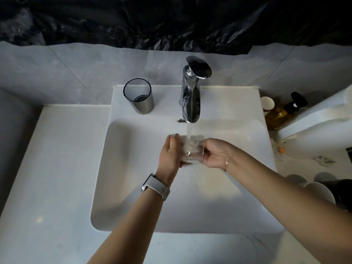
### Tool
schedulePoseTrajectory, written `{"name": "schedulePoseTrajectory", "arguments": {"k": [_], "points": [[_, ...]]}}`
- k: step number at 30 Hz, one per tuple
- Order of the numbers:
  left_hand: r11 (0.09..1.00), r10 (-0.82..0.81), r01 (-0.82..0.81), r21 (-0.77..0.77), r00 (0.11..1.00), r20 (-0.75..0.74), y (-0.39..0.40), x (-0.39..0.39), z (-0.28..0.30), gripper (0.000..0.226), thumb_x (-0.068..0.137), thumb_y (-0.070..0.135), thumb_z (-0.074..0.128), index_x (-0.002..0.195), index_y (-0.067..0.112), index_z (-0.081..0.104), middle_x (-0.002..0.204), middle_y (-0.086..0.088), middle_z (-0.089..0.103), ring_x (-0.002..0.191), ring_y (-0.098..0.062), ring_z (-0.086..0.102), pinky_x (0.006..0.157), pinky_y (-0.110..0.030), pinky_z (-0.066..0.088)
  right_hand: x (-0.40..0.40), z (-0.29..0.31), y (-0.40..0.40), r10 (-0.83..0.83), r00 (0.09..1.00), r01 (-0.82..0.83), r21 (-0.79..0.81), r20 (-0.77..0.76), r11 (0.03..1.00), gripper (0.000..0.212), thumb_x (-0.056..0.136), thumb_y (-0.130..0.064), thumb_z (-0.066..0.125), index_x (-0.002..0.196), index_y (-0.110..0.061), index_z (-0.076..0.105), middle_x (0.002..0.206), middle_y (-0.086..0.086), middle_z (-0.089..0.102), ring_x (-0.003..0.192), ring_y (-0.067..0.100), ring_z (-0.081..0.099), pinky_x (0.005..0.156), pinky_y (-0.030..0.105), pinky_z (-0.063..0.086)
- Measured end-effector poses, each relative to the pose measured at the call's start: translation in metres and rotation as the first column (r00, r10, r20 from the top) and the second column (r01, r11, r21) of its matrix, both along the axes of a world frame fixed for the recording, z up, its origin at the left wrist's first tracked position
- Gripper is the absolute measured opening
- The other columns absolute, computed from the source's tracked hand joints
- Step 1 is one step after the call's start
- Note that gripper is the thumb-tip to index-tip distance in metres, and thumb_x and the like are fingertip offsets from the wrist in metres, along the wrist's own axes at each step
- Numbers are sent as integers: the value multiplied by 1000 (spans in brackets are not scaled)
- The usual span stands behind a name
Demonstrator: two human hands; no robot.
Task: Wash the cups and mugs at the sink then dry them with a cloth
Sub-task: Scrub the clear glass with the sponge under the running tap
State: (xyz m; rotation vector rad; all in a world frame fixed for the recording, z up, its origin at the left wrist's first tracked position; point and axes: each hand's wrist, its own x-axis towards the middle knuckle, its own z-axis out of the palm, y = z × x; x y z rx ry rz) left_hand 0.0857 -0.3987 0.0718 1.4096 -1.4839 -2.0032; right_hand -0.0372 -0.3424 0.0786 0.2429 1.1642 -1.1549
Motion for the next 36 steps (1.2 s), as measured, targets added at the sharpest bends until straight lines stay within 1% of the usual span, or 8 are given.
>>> {"name": "schedulePoseTrajectory", "arguments": {"k": [4, 7, 12, 19, 26, 31, 33, 36], "points": [[1000, -16, 15, -24, 999, -30, -10, 2, 9, 38, 104, 29, 30, 100, -2, 53, 70, -13, 53, 42, -9, 49, 38, -16, 36, 5, 1, -2, 135, 956, -177, -146, -259, 973, 27, 92, 7, 43, 102, 2, 67, 95, 21, 71, 80, 28, 70, 77, 42, 59], [984, -141, 134, 116, 989, 50, -20, 3, 16, 51, 100, 38, 27, 99, 0, 61, 64, -7, 62, 43, -11, 52, 42, -16, 38, 2, 0, 4, 309, 492, -568, -31, -814, 822, 20, 81, 11, 63, 93, -2, 72, 94, 17, 71, 82, 15, 61, 82, 44, 54], [941, -200, 210, 266, 978, -68, -24, 4, 26, 51, 100, 39, 23, 83, 19, 67, 60, -3, 63, 47, -16, 45, 45, -20, 36, -15, 19, 6, 385, -31, -720, 288, -922, 632, 29, 72, 14, 58, 50, -4, 58, 58, 7, 55, 48, 5, 47, 49, 12, 34], [972, -61, 57, 228, 998, 11, -22, 20, -3, 47, 99, 48, 30, 101, 10, 59, 65, -1, 57, 49, -13, 47, 55, -25, 39, -12, 6, 33, 151, 841, -308, -230, -520, 923, 20, 87, 13, 50, 95, 2, 65, 76, 0, 66, 70, 3, 61, 64, 17, 50], [990, -24, 27, 139, 1000, -18, -13, 28, -11, 53, 101, 54, 31, 118, 8, 51, 84, -9, 62, 56, -13, 53, 59, -26, 44, -10, -9, 38, -110, 777, -123, -321, -620, 939, 32, 83, 15, 56, 105, -5, 68, 101, 6, 67, 86, 8, 63, 77, 21, 54], [995, -34, 34, 96, 999, 0, -12, 12, -6, 52, 101, 52, 30, 115, 8, 55, 83, -9, 61, 56, -13, 53, 52, -25, 41, 6, -22, 39, -6, 159, -503, -87, -987, 860, 27, 72, 18, 57, 91, 6, 72, 102, -2, 66, 95, 8, 63, 83, 22, 49], [999, -18, 16, 51, 999, 36, -12, 11, -8, 48, 100, 53, 33, 110, 10, 54, 87, -10, 61, 61, -15, 54, 52, -26, 42, 4, -16, 39, 137, 255, -542, -24, -957, 840, 15, 73, 13, 55, 84, 14, 66, 81, 7, 62, 79, 17, 63, 72, 31, 49], [999, 6, -6, 32, 1000, -8, -13, 10, -9, 53, 98, 53, 33, 110, 7, 55, 81, -11, 55, 53, -12, 49, 47, -25, 38, -4, 0, 31, 146, 810, -288, -168, -569, 943, 22, 86, 13, 49, 94, 1, 66, 79, 4, 59, 65, 3, 59, 61, 18, 51]]}}
